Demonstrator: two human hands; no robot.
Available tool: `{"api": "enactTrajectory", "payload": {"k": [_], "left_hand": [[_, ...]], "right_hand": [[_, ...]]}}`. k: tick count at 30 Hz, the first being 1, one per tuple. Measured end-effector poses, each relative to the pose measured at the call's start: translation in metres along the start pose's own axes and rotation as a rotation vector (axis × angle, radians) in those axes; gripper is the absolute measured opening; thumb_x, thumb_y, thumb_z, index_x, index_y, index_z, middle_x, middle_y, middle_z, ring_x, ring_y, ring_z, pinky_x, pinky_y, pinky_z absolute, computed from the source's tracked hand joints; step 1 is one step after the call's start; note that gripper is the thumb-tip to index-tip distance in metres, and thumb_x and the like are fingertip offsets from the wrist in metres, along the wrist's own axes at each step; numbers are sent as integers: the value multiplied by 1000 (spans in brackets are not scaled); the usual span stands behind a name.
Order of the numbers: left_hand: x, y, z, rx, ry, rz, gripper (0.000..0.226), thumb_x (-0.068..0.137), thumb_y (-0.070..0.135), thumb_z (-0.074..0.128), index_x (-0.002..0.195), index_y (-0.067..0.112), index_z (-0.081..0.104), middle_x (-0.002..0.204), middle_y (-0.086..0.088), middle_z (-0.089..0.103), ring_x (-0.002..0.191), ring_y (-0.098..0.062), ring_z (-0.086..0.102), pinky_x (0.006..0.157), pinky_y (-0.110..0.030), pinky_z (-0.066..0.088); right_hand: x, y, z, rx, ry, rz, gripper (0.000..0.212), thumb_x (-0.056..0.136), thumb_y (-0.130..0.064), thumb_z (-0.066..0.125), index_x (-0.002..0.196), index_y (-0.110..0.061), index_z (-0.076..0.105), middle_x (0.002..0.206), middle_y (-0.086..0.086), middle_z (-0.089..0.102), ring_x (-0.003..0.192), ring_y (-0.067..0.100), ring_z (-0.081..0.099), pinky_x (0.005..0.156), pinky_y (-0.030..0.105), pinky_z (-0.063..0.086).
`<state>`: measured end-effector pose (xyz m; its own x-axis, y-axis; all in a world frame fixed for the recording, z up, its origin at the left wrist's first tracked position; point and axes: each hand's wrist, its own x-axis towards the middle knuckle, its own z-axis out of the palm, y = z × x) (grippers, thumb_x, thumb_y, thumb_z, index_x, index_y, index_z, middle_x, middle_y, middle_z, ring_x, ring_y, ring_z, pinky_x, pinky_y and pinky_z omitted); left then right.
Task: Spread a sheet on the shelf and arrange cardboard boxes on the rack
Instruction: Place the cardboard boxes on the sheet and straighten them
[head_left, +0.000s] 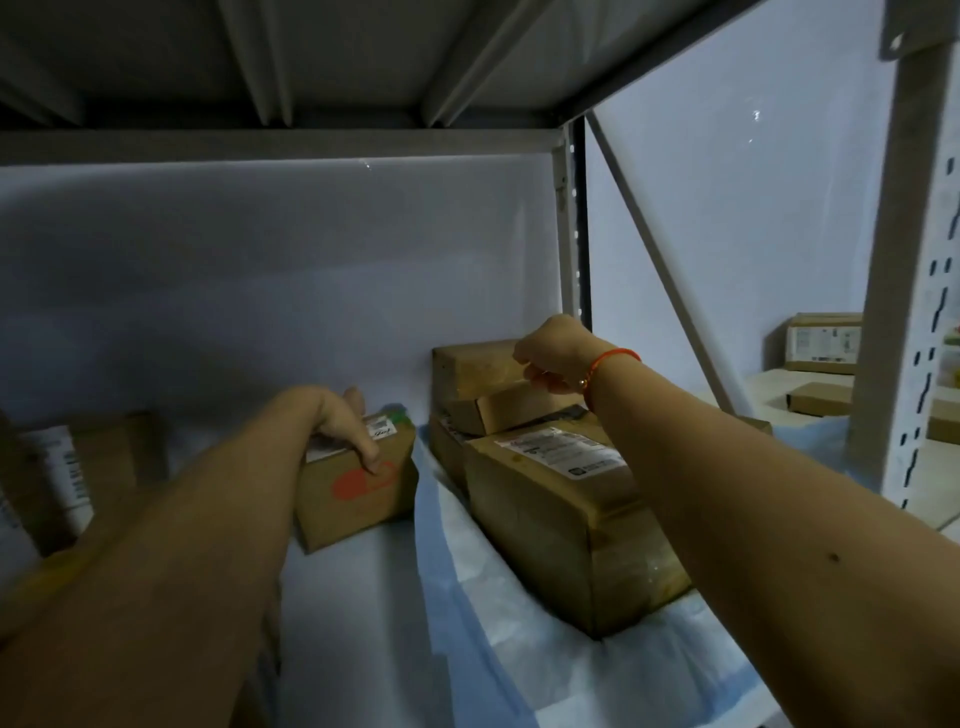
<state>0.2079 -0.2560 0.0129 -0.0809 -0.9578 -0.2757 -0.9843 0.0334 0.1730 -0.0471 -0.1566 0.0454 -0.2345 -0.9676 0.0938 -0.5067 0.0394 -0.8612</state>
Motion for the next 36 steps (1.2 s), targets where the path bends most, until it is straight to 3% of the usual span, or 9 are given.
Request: {"api": "enactTrajectory", "payload": {"k": [5, 7, 11, 14, 18, 23, 27, 32, 36], "left_hand": [[-36, -3, -40, 66, 329, 34, 114, 49, 41, 91, 137, 12, 25, 132, -16, 42, 117, -35, 48, 97, -47, 47], [-60, 0, -55, 123, 512, 85, 109, 49, 46, 89, 134, 14, 30, 128, -14, 42, 116, -33, 46, 98, -45, 44], [-103, 24, -64, 142, 692, 275, 101, 46, 56, 80, 128, 25, 30, 121, -4, 39, 111, -26, 43, 97, -48, 41], [-125, 50, -62, 128, 707, 374, 101, 46, 58, 77, 130, 26, 30, 124, -3, 40, 109, -23, 45, 94, -46, 45], [-138, 77, -58, 117, 778, 408, 104, 45, 65, 71, 132, 25, 32, 127, -4, 43, 111, -25, 48, 95, -47, 45], [-141, 93, -52, 126, 855, 436, 94, 74, 73, 56, 148, 27, 20, 152, -3, 31, 135, -28, 36, 109, -54, 28], [-145, 71, -48, 120, 875, 337, 85, 84, 66, 51, 151, 25, 17, 158, -3, 22, 142, -28, 28, 114, -55, 22], [-147, 7, -42, 161, 807, 76, 85, 84, 67, 50, 151, 25, 19, 157, -8, 22, 141, -33, 28, 113, -56, 24], [-150, -38, -33, 96, 672, -94, 87, 83, 67, 52, 150, 18, 25, 156, -16, 22, 141, -37, 28, 113, -51, 29]], "right_hand": [[-5, -5, 11, 109, -35, -67, 17, 94, -13, 55, 105, -2, 59, 80, 10, 56, 61, 16, 52, 55, 24, 47], [-13, -10, 16, 170, -77, -146, 38, 92, -27, 61, 117, 3, 59, 79, 12, 55, 64, 18, 52, 64, 30, 47], [-33, -24, 19, 291, -333, -180, 77, 84, -58, 59, 144, -15, 38, 143, 14, 41, 127, 32, 44, 90, 38, 42], [-36, -33, 18, 384, -417, -187, 68, 82, -61, 60, 135, -21, 44, 124, 6, 52, 113, 29, 52, 90, 42, 43], [-29, -33, 10, 497, -274, -175, 69, 76, -55, 68, 130, -19, 47, 112, 5, 59, 96, 22, 58, 74, 36, 52], [-14, -23, -11, 644, -88, -77, 42, 77, -52, 66, 103, -22, 54, 105, 7, 61, 97, 26, 57, 86, 42, 50], [8, -8, -26, 611, 97, 4, 77, 66, -66, 60, 126, -18, 52, 117, 8, 61, 104, 32, 57, 95, 49, 46], [46, 5, -24, 523, 113, 69, 53, 82, -53, 49, 121, -18, 55, 122, 3, 59, 108, 26, 55, 101, 45, 43], [187, 54, -1, 380, 158, 144, 75, 48, -62, 51, 111, -22, 60, 108, 7, 66, 94, 33, 63, 88, 48, 48]]}}
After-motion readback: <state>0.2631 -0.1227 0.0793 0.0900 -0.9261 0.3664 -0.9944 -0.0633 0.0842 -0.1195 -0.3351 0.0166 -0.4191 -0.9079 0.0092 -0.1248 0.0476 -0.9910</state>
